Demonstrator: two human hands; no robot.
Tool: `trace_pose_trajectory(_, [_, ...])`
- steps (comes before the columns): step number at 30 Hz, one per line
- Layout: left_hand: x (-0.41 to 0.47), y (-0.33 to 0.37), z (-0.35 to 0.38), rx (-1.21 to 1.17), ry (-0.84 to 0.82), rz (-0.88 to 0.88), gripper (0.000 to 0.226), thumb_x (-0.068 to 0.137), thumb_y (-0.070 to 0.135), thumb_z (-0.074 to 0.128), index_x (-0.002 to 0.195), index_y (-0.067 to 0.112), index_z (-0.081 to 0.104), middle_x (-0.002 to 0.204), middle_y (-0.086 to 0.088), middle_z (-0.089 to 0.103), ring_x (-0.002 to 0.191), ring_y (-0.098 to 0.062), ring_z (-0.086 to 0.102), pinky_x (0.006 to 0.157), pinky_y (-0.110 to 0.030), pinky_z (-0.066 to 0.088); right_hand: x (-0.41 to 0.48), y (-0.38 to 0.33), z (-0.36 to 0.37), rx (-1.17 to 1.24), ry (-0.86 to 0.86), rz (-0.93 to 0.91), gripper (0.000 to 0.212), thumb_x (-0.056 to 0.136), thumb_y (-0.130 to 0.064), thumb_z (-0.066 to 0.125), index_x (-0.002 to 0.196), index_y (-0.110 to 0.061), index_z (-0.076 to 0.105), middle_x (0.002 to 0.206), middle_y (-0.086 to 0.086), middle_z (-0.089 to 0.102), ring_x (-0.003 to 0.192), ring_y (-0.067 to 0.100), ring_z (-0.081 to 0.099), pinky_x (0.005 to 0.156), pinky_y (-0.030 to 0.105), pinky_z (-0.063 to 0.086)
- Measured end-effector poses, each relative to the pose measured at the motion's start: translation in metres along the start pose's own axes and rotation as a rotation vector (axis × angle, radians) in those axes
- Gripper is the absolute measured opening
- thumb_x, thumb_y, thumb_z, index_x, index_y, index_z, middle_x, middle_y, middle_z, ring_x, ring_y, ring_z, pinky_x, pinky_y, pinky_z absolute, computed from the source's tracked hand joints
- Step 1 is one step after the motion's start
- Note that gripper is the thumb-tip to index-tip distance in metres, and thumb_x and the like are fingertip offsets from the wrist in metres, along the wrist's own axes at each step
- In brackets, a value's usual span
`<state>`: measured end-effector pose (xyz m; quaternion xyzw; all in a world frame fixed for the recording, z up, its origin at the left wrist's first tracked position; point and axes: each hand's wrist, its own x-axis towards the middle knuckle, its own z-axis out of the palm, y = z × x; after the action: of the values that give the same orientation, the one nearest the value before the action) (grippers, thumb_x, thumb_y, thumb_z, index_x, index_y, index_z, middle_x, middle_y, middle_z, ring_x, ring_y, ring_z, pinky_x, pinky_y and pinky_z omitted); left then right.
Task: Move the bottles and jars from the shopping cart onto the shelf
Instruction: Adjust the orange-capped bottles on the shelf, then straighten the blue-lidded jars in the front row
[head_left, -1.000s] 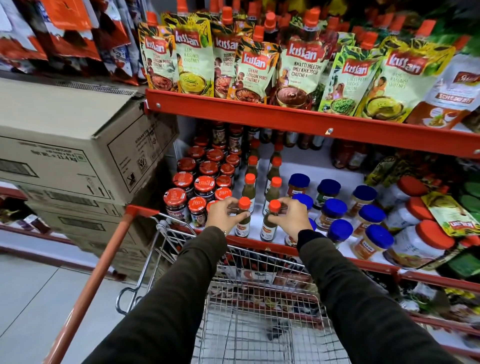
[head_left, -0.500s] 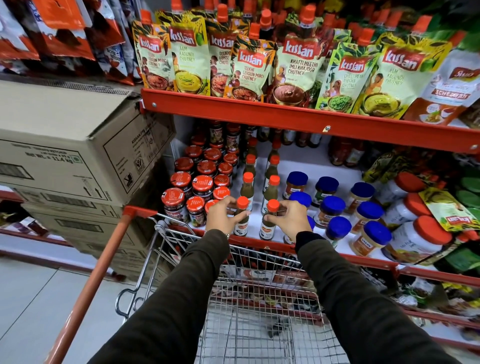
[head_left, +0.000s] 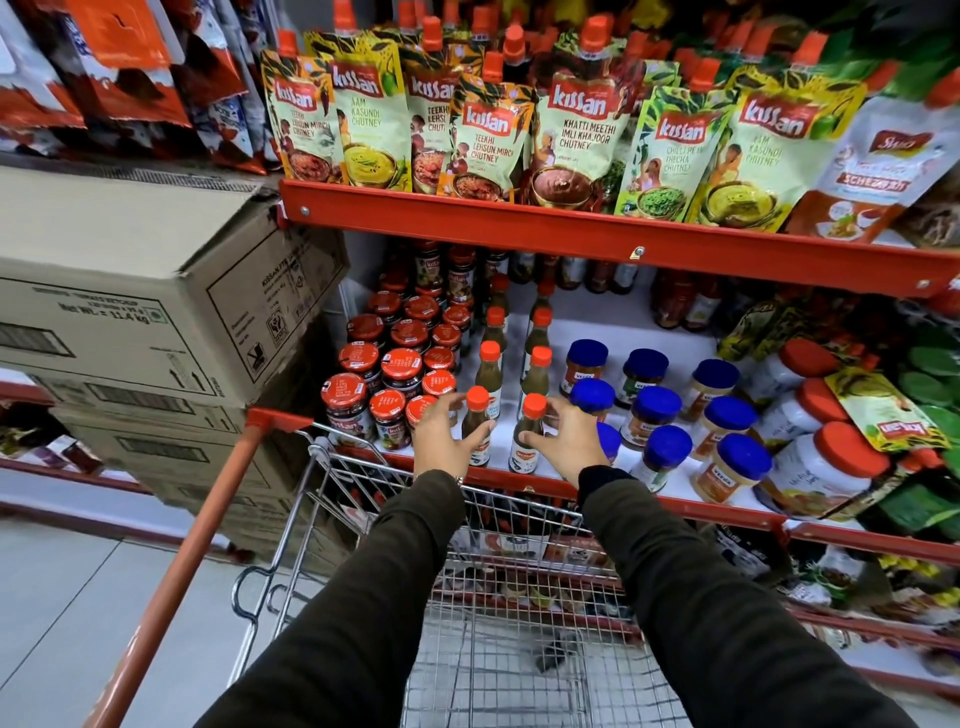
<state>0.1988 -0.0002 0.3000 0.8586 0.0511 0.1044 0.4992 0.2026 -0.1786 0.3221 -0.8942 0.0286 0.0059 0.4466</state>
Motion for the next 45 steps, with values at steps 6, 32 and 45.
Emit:
trace_pose_trajectory(6, [-0.038,0.006,0.016,-0.152,0.200,-0.004,0.055,0.077,0.036,0.082,0.122,0.023,0.054,0.115,-0.002,0.051,0.102,-0.022,0.056,0.089,-0.036,0.053,-0.028,0.017,-0.021,0.302,0.085,-0.010,0.054,0.084,-0.011,0.079,0.133,-0.013,0.058,0.128,0.004,0.065,0.114,0.017,0.061,0.101,0.029,0.048])
trace_pose_trajectory(32, [-0.137,0.116,0.217,-0.445,-0.341,-0.305,0.064,0.102,0.054,0.026,0.158,0.031,0.006,0.164,0.014,0.008,0.140,0.005,0.006,0.118,-0.028,0.007,-0.023,0.158,-0.126,0.651,-0.166,0.288,0.098,0.074,-0.092,0.032,0.153,-0.035,0.034,0.161,-0.004,0.037,0.151,0.017,0.028,0.125,0.051,0.017])
trace_pose_trajectory(45, [-0.112,0.077,0.234,-0.538,-0.428,-0.359,0.078,0.084,0.086,0.021,0.149,0.045,0.033,0.162,0.011,0.032,0.151,-0.008,0.025,0.126,-0.050,0.018,-0.047,0.157,-0.128,0.673,-0.154,0.245,0.079,0.086,-0.083,0.020,0.146,-0.038,0.045,0.152,-0.007,0.049,0.141,0.010,0.039,0.118,0.038,0.024])
